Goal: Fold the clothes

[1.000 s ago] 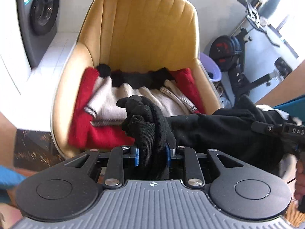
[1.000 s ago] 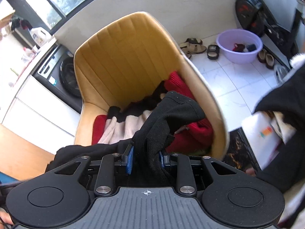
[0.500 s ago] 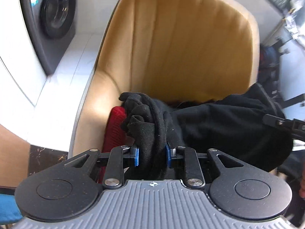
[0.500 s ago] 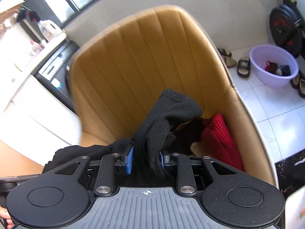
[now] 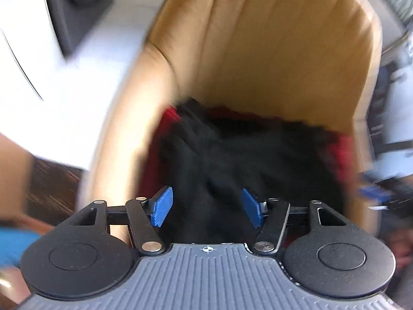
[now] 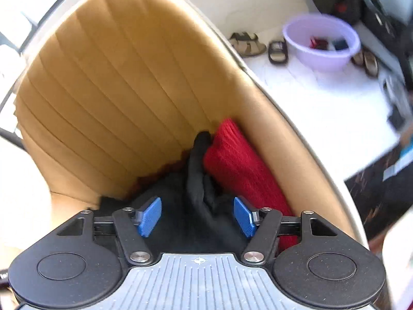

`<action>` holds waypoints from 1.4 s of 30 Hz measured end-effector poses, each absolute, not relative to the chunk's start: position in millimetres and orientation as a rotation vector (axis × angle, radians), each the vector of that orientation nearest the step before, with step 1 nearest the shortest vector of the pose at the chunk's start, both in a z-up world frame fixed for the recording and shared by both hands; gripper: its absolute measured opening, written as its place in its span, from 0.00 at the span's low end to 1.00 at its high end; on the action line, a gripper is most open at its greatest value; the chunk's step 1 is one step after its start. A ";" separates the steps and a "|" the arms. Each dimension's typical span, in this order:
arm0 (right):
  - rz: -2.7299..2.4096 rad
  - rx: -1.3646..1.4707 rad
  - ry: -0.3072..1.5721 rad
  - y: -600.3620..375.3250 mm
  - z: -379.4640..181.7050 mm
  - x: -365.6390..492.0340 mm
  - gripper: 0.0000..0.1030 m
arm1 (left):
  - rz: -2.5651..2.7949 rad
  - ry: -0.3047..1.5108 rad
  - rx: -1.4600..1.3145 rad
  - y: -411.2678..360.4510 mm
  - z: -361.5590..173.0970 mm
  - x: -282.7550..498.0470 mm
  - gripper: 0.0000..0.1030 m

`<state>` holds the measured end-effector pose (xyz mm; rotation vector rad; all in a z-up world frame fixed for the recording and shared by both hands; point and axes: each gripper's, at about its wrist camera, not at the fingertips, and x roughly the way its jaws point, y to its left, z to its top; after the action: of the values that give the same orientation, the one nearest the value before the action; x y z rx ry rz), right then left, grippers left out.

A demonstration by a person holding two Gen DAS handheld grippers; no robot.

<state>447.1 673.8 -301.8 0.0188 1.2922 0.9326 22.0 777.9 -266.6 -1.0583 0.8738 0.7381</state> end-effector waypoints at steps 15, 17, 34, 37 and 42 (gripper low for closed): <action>0.742 0.126 1.403 649.3 -384.2 437.6 0.60 | 0.933 0.804 -1.404 746.0 -370.7 -19.8 0.71; 0.715 0.161 1.417 645.9 -392.7 436.3 0.61 | 0.985 0.760 -1.413 747.0 -373.3 -23.2 0.71; 0.729 0.165 1.401 593.7 -333.1 413.2 0.08 | 0.982 0.703 -1.191 746.7 -314.8 -42.3 0.07; 0.690 0.151 1.430 589.2 -331.3 416.6 0.07 | 0.967 0.728 -1.172 741.6 -318.5 -30.1 0.07; 0.643 0.103 1.444 578.4 -343.7 416.2 0.07 | 0.983 0.809 -1.186 735.9 -336.3 -36.5 0.07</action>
<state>416.2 578.4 -343.7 0.1032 1.4438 0.6426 -36.5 735.9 -336.3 -1.1857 0.8086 0.9832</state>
